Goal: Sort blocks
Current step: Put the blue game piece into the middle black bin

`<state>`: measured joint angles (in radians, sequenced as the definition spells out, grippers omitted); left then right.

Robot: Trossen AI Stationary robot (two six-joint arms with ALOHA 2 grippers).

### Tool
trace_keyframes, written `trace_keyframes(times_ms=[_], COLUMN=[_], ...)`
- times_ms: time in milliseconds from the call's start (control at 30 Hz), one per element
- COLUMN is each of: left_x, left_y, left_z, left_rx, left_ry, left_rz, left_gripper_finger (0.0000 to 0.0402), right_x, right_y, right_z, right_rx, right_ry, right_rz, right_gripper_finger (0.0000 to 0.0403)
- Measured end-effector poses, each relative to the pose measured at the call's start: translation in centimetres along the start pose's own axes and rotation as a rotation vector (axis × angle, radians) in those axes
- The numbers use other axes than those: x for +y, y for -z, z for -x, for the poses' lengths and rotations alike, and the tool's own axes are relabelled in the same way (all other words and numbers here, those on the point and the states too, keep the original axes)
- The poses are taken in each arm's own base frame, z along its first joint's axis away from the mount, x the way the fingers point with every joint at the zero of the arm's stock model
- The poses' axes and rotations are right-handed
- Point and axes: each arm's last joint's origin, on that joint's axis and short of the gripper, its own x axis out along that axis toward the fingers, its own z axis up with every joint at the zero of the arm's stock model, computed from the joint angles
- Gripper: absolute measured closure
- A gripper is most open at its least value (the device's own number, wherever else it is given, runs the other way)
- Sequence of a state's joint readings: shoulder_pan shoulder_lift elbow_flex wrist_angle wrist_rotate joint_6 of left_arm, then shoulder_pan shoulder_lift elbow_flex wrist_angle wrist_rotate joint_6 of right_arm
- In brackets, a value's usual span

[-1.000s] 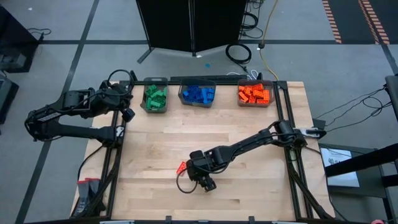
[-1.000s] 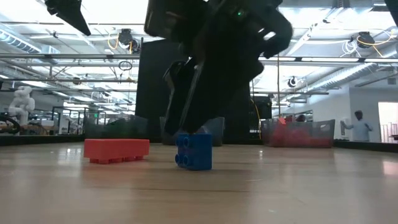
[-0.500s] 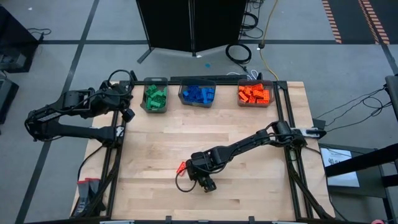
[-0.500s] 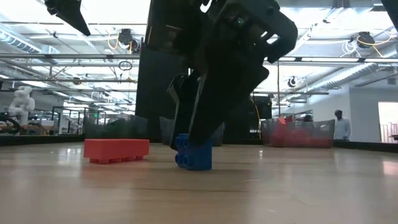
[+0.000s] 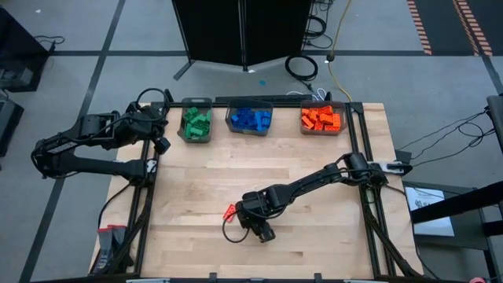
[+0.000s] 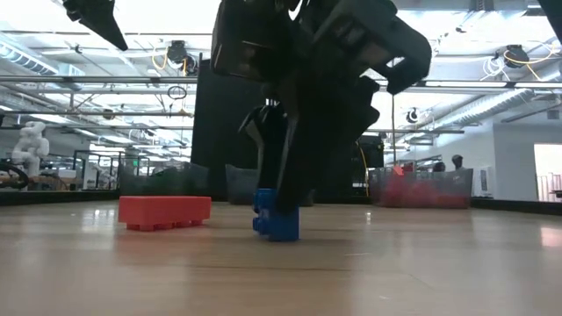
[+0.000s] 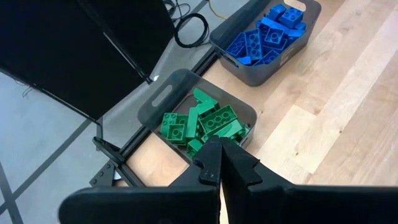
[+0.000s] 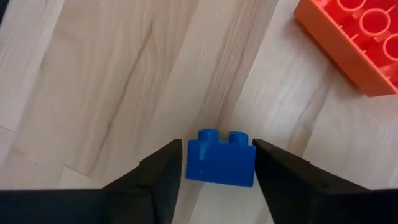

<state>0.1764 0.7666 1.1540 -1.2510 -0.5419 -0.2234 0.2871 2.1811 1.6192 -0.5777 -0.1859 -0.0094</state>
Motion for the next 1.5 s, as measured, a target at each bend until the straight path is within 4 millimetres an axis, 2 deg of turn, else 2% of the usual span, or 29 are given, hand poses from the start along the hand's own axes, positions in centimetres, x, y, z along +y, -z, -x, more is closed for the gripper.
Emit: trace_keyframes(times_ms=[333, 1100, 1500], left_x=[0.0, 0.0, 0.0], left_y=[0.0, 0.0, 0.0], left_z=[0.0, 0.0, 0.0], left_rx=[0.0, -0.002, -0.003], left_ry=[0.001, 0.001, 0.0], left_rz=[0.005, 0.001, 0.006], left_gripper_finger=[0.0401, 0.0401, 0.0402], right_x=[-0.2, -0.4, -0.2], right_y=[0.2, 0.4, 0.6], right_z=[-0.7, -0.7, 1.1], right_rx=[0.018, 0.034, 0.066], right_ry=[0.003, 0.028, 0.04], right_rz=[0.001, -0.007, -0.02], right_gripper_finger=[0.0263, 0.0265, 0.0266])
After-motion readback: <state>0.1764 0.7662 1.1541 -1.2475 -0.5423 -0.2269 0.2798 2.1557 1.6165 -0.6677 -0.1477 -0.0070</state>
